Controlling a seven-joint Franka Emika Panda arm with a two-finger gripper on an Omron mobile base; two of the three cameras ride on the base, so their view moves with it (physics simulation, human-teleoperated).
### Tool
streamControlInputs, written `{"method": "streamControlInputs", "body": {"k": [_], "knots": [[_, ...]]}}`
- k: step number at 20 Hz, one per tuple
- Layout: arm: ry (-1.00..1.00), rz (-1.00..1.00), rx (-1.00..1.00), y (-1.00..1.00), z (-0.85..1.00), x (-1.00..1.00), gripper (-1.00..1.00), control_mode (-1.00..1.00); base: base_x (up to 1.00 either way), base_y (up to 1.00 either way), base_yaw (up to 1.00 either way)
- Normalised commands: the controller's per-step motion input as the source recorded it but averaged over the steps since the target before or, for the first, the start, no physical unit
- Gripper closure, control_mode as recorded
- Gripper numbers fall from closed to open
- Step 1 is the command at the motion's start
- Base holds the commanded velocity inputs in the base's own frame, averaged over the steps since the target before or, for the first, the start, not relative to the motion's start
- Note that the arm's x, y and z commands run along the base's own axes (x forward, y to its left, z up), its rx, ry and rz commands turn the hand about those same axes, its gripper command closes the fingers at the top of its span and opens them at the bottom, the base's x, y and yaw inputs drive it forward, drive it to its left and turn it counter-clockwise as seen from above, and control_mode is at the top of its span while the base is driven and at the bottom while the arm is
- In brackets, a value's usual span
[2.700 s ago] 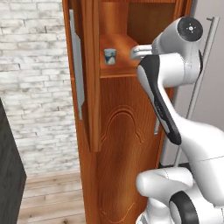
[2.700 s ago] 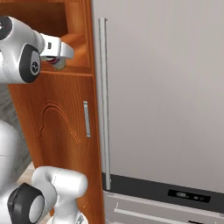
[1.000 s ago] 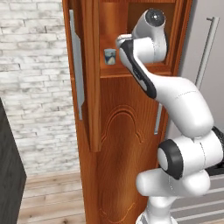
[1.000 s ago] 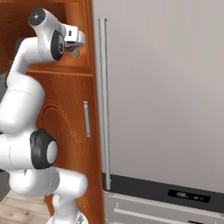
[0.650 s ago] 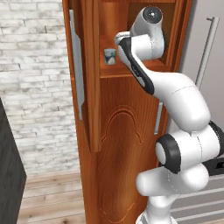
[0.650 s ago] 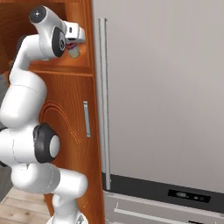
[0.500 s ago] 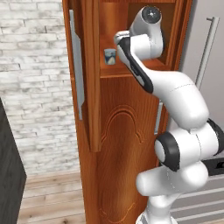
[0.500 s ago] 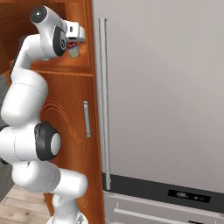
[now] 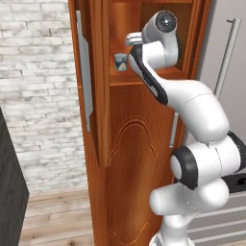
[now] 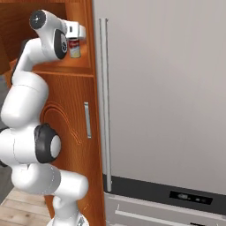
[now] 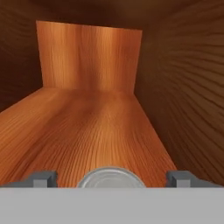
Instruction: Restock the canned food cabinet by taking the new fresh canned food from the counter and placing it in the cabinet. Then, take the old canned food from the cabinet and place it on the counter.
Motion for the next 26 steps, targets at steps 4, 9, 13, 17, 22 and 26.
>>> {"method": "streamControlInputs", "body": {"k": [4,9,13,17,22,26], "knots": [[-0.15,0.0,0.0,0.0,0.43,-0.39,-1.0,-1.0,0.0,0.0,0.0],[-0.07,0.0,0.0,0.0,0.33,-0.96,-1.0,-1.0,0.0,0.0,0.0],[0.0,0.02,0.06,0.0,0.35,-1.0,-1.0,-1.0,0.0,0.0,0.0],[0.18,0.13,0.09,0.02,0.02,-1.0,-1.0,-1.0,0.0,0.0,0.0],[0.32,0.21,0.07,0.28,-0.01,-0.79,-1.0,-1.0,0.0,0.0,0.0],[0.19,0.16,-0.04,0.4,-0.17,-0.33,-1.0,-1.0,0.0,0.0,0.0]]}}
